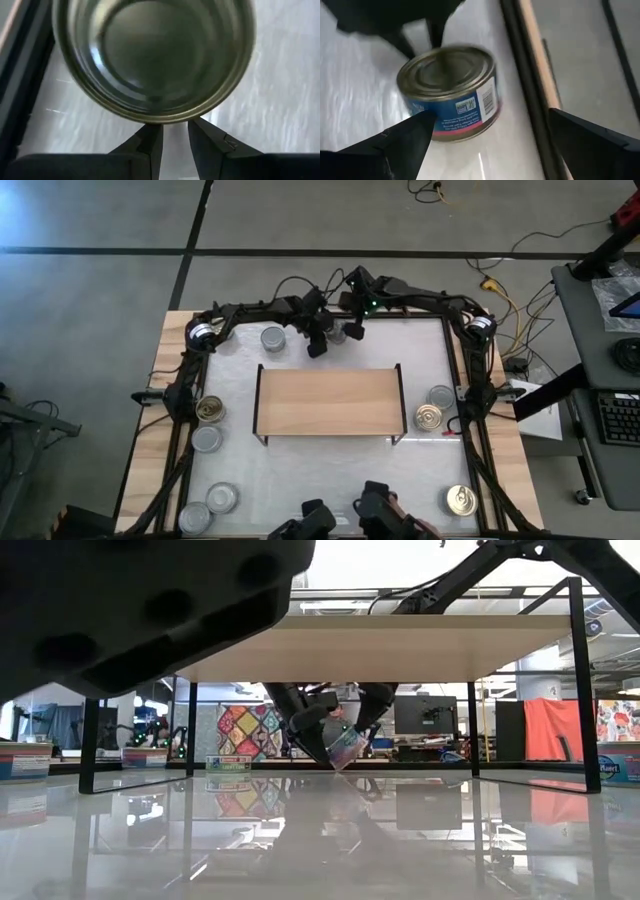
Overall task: Stack canned seafood by type on shelf
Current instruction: Put the blue-pink tuna can on the shelf
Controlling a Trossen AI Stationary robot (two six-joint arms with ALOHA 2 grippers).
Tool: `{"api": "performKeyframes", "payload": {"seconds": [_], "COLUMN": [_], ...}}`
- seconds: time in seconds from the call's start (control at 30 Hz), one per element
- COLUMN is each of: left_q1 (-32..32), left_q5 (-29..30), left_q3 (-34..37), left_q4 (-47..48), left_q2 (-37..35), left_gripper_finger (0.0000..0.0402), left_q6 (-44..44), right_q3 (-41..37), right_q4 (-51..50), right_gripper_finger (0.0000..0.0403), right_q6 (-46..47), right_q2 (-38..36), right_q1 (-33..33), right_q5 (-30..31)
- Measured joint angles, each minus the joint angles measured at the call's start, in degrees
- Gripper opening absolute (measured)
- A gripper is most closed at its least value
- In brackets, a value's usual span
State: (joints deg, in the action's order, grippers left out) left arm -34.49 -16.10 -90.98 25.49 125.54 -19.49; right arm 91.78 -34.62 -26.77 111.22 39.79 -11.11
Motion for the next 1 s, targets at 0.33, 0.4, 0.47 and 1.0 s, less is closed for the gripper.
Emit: {"api": "performKeyframes", "payload": {"seconds": [0.33, 0.4, 0.47, 1.0], "left_q1": [0.14, 0.21, 0.46, 0.27], "left_q5": [-0.68, -1.54, -2.23, -2.86], "left_q3": [0.00, 0.00, 0.00, -0.18], "left_q4": [-0.17, -0.23, -1.09, 1.07], "left_q2": [0.00, 0.00, 0.00, -3.92], "left_gripper_finger": [0.0075, 0.0075, 0.0075, 0.0075], "left_q6": [-0.83, -0.83, -0.96, -1.05], "right_q3": [0.95, 0.95, 0.95, 1.76], "right_q4": [1.40, 3.03, 6.04, 6.71], "right_gripper_finger": [0.0379, 0.0379, 0.0379, 0.0379], "right_q6": [0.67, 1.96, 3.71, 11.15], "right_q2": [0.00, 0.07, 0.35, -0.11], "right_q1": [-0.02, -0.02, -0.04, 0.28], "right_q5": [-0.68, -0.68, -0.82, -1.19]}}
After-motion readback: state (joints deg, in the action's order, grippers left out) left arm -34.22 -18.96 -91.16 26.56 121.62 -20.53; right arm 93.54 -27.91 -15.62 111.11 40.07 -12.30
